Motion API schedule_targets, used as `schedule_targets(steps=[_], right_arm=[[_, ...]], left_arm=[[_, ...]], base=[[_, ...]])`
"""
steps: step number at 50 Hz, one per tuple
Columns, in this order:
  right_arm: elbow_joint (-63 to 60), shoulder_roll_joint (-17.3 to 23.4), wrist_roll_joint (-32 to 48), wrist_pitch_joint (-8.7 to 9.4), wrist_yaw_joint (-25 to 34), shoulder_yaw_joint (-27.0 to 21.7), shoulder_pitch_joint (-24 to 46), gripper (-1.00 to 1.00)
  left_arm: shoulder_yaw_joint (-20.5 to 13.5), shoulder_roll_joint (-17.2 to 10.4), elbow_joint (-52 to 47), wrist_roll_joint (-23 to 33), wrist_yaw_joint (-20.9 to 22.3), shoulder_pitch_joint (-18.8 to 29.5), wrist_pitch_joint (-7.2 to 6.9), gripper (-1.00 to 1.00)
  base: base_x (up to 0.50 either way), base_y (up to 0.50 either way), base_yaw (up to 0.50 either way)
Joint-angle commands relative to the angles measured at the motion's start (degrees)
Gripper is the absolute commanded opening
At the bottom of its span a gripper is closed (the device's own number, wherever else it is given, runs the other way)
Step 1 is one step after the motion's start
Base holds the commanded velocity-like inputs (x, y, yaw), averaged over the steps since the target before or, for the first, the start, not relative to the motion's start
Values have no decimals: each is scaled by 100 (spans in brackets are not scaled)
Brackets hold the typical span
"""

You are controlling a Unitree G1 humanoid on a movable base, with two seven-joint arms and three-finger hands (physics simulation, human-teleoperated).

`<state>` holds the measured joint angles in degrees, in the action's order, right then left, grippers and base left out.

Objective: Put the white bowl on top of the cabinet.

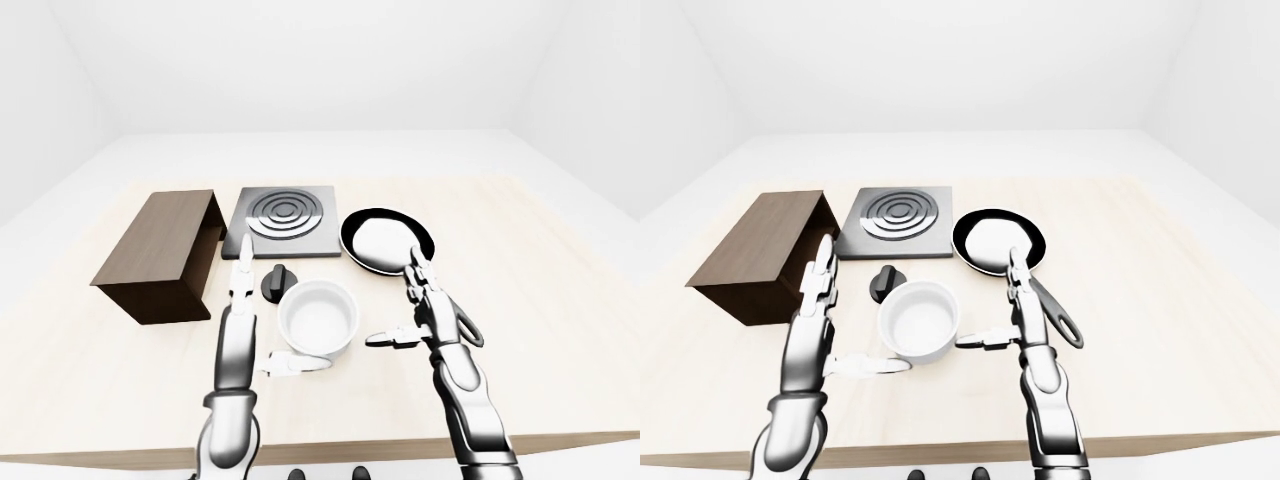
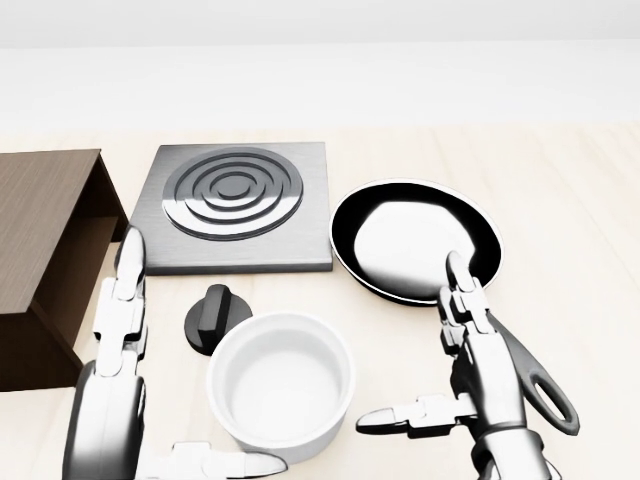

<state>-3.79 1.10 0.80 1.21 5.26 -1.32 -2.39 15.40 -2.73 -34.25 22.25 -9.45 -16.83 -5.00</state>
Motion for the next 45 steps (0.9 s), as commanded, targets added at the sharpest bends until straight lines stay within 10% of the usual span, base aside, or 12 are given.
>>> schedule_targets(steps=[1,22,45], right_arm=[[-98,15,-48,58,6,-60,-7,100],[-346,39,-196,264,118,-126,-70,100],[-660,46,-287,379,164,-247,-157,100]], left_arm=[[677,-252,-738,798,-313,-288,0,100],[1605,-342,-696,2695,-506,-74,0,100],[1726,-36,489,4089,-679,172,0,100]], base=[[0,0,0],[0,0,0],[0,0,0]])
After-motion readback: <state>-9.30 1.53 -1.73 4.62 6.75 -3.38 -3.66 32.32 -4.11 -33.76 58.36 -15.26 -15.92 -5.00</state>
